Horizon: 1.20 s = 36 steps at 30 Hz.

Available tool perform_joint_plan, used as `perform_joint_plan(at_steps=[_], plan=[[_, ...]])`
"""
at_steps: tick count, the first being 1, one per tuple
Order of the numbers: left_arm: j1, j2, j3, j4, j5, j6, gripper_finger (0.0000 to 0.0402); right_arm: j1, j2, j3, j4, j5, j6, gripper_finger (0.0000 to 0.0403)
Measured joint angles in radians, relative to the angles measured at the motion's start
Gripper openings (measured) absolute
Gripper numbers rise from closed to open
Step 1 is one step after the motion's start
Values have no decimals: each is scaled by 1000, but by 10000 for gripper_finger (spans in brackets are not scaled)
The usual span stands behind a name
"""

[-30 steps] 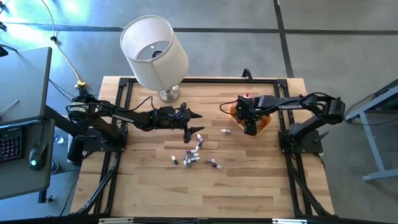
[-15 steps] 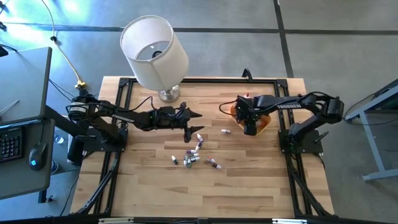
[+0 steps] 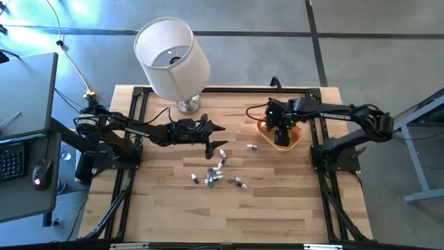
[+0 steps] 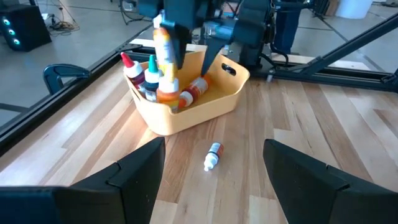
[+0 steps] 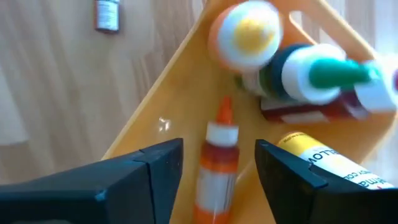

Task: Pick & Place food coloring
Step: Put the large orange food coloring bottle into the yellow bin

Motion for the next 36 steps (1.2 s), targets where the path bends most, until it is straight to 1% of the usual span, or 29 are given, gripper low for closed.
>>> perform_joint_plan(at_steps=[3, 7, 10, 12, 13, 14, 17, 21, 25, 28, 30, 36], plan=[[0, 0, 0, -1, 0, 0, 269, 7, -32, -22, -63, -3, 25, 189], [0, 0, 0, -1, 0, 0, 269, 5, -58, -129, -17, -16, 27, 184], [0, 0, 0, -1, 0, 0, 269, 5, -56, -192, 52, 54, 0, 184], [0, 0, 0, 1, -1, 0, 269, 5, -41, -186, 61, 97, 8, 185], [0, 0, 0, 1, -6, 0, 269, 5, -35, -183, 64, 101, 6, 185], [0, 0, 0, 1, -16, 0, 269, 4, -32, -182, 72, 94, -6, 185], [0, 0, 0, 2, -40, 0, 269, 4, -18, -183, 96, 27, -67, 184], [0, 0, 0, 2, -56, 0, 269, 5, -13, -176, 118, 6, -76, 184], [0, 0, 0, 2, -56, 0, 269, -5, -13, -187, 143, 20, -99, 181], [0, 0, 0, 2, -56, -1, 269, -33, 0, -233, 144, 36, -122, 177], [0, 0, 0, 1, -53, 0, 269, -48, 18, -268, 146, 29, -124, 175], [0, 0, 0, -8, -46, -1, 269, -48, 62, -323, 218, 59, -185, 172]])
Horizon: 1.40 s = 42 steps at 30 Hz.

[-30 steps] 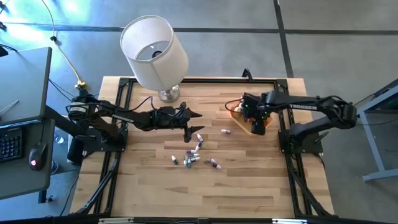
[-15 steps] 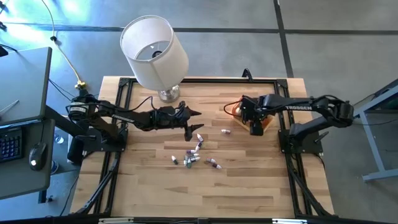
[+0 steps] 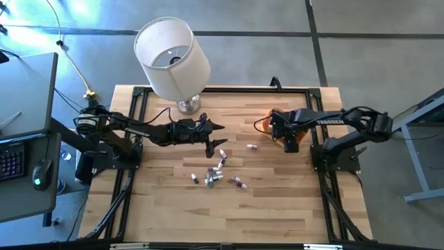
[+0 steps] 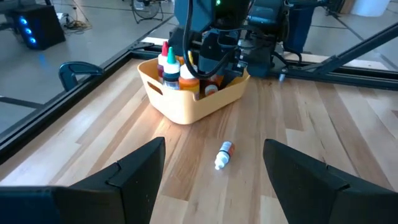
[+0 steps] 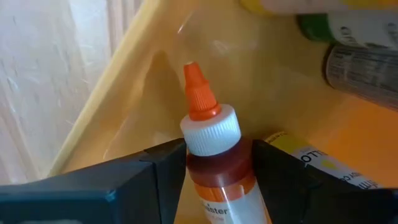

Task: Pick & Place food coloring
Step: Put the large orange food coloring bottle into the yellow bin

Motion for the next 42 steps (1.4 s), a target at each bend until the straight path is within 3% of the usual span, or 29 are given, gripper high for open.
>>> perform_joint_plan(at_steps=[8, 16, 31, 34, 38, 42], plan=[[0, 0, 0, -1, 0, 0, 269, -1, 0, -1, 12, -3, -20, 130], [0, 0, 0, -5, 0, 0, 269, 13, -24, 63, -66, -5, 35, 130], [0, 0, 0, -5, -1, 0, 269, 20, -218, 307, -156, -191, 232, 130], [0, 0, 0, -5, -1, 0, 269, 20, -295, 281, -135, -223, 293, 130], [0, 0, 0, -5, 4, 0, 269, 20, -414, 145, -19, -274, 405, 130], [0, 0, 0, -4, 30, 0, 269, 21, -483, 64, 58, -239, 436, 130]])
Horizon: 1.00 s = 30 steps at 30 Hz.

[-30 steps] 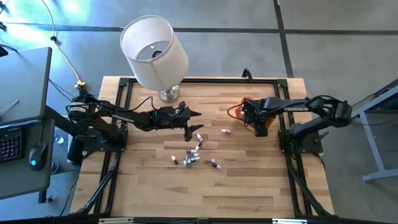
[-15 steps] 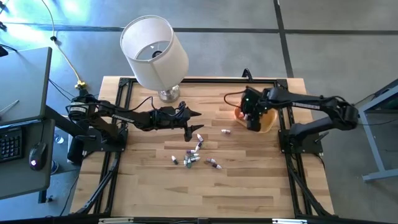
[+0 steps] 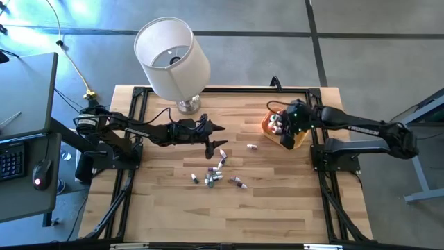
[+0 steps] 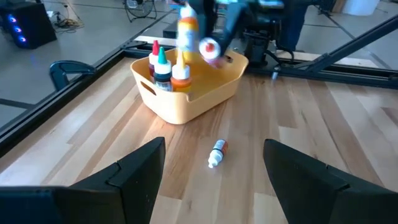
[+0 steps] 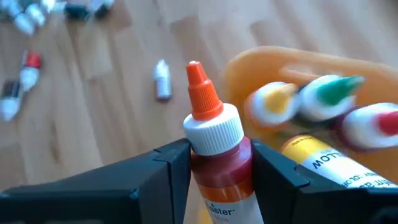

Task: Pick & Place food coloring
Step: Put the large orange food coloring bottle into the yellow bin

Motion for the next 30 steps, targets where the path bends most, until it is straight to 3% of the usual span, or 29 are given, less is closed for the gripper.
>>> perform_joint_plan(at_steps=[3, 7, 12, 16, 23, 30], plan=[[0, 0, 0, 0, 1, 0, 269, 0, -24, 18, 89, 30, -10, 130], [0, 0, 0, 0, 1, 0, 269, -1, -24, -37, 184, -11, -28, 130], [0, 0, 0, 0, 2, 0, 269, 0, -21, -198, 253, -12, 40, 133], [0, 0, 0, 0, 2, 0, 269, 0, -28, -301, 503, -10, 36, 129], [0, 0, 0, 1, 2, 0, 269, 0, -33, -432, 775, 72, 16, 134], [0, 0, 0, 1, 2, -2, 269, 0, -35, -478, 876, 72, 21, 131]])
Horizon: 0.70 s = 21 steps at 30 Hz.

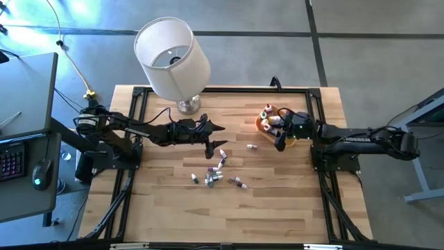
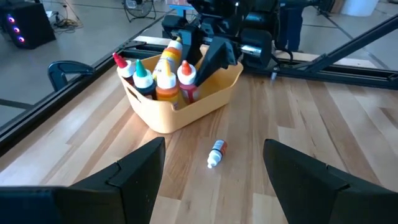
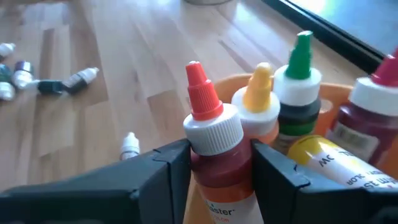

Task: Pick & Place food coloring
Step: Put the large orange food coloring bottle into the yellow bin

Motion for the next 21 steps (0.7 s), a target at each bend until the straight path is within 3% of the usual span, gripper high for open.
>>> perform_joint_plan(at_steps=[6, 11, 21], plan=[[0, 0, 0, 0, 0, -4, 269, 0, 1, -5, 20, 78, 0, 141], [0, 0, 0, 0, 0, -3, 269, 0, 1, -4, 54, 226, 50, 153], [0, 0, 0, -1, 1, -1, 269, 0, 4, -4, 53, 222, 107, 172]])
